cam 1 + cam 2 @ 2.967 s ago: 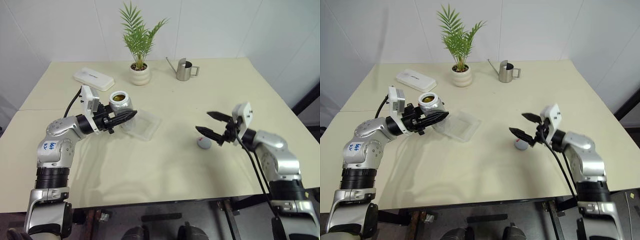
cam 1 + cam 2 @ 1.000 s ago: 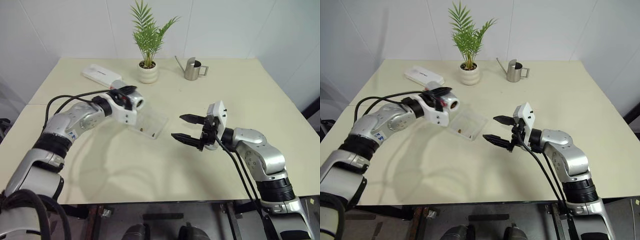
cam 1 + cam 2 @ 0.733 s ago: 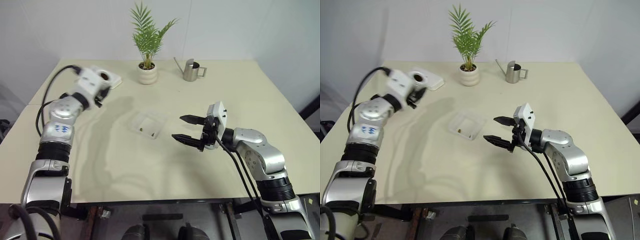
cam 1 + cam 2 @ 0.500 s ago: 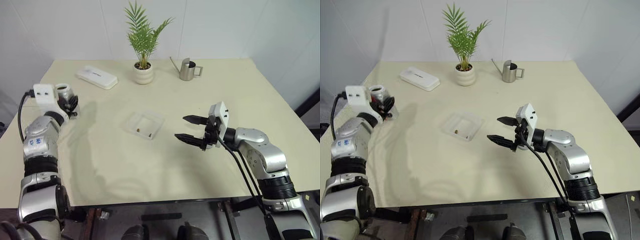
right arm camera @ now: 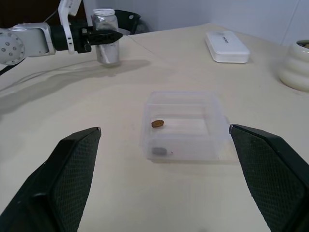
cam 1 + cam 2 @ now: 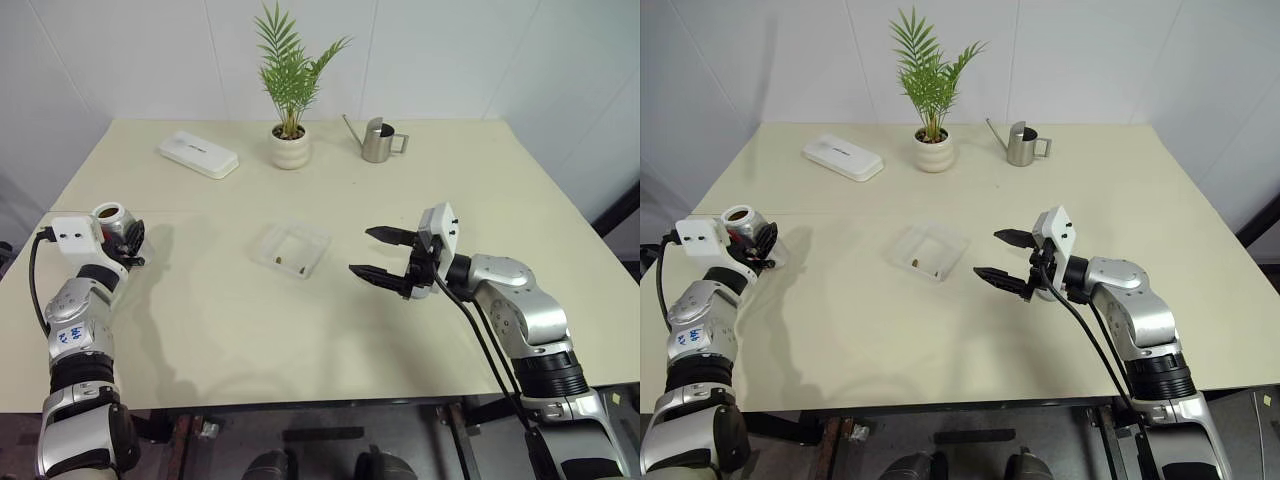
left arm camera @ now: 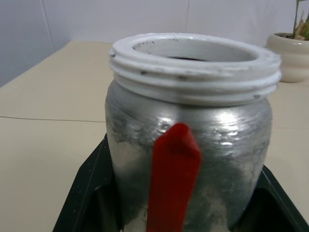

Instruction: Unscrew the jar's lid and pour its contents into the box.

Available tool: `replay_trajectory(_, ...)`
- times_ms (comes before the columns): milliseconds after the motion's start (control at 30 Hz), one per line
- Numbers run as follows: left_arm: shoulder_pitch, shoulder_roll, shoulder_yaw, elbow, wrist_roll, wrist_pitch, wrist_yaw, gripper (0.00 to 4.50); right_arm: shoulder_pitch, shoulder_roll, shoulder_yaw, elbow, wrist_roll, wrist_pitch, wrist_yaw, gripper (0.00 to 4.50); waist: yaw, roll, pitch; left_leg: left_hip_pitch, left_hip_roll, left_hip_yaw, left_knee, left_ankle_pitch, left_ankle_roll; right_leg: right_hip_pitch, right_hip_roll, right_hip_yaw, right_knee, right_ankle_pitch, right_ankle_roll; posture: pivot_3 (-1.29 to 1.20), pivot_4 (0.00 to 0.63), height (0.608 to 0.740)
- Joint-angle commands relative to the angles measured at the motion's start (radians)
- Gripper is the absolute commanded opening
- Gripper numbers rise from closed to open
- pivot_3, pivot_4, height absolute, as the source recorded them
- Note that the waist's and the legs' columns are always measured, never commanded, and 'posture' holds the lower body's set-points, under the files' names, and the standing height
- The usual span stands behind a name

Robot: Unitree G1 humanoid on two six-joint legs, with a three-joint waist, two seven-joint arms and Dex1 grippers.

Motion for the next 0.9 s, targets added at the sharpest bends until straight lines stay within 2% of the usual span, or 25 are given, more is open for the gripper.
replay_trajectory(33,0.026,0.023,0.037,-0.022,-0.031,-0.041,-0.009,2.66,-0.012,0.005,-0.026,-0.014,0.011,-0.025,0.007,4.5,0.0,0.0,0.0,0.0,0.0,0.0,0.0,0.0,0.0,0.0,0.0,0.0,0.0,0.0,0.0,0.0,0.15,0.74)
replay_trajectory(233,0.087,0.017,0.051,-0.089,-0.061,-0.036,-0.045,4.48,-0.022,0.012,-0.019,-0.01,0.013,-0.029,0.017,4.5,0.001,0.0,0.0,0.0,0.0,0.0,0.0,0.0,0.0,0.0,0.0,0.0,0.0,0.0,0.0,0.0,0.15,0.74)
replay_trajectory(400,0.2,0.046,0.052,-0.208,-0.078,0.0,-0.099,4.48,-0.019,0.008,-0.023,-0.025,0.017,-0.025,0.024,4.5,0.0,0.0,0.0,0.0,0.0,0.0,0.0,0.0,0.0,0.0,0.0,0.0,0.0,0.0,0.0,0.0,0.15,0.74)
replay_trajectory(567,0.365,0.124,0.042,-0.338,-0.06,0.024,-0.202,4.48,-0.011,0.002,-0.027,-0.04,0.028,-0.024,0.046,4.5,-0.004,0.0,0.0,0.001,0.001,0.0,-0.001,-0.001,-0.001,-0.001,0.0,0.001,0.0,0.0,0.0,0.0,0.15,0.74)
replay_trajectory(700,0.507,0.205,0.02,-0.447,-0.015,-0.021,-0.303,4.48,-0.003,-0.01,-0.031,-0.041,0.03,-0.031,0.076,4.5,-0.003,0.0,0.0,0.001,0.001,0.001,-0.002,-0.004,-0.005,-0.001,0.0,0.001,-0.001,0.0,0.0,0.0,0.15,0.74)
replay_trajectory(900,0.632,0.268,0.018,-0.661,-0.046,-0.043,-0.447,4.48,0.011,-0.042,-0.047,-0.042,0.028,-0.058,0.12,4.5,0.006,0.001,0.001,0.001,0.001,0.0,-0.002,-0.007,-0.006,-0.001,-0.002,0.001,-0.003,0.0,-0.001,0.0,0.15,0.74)
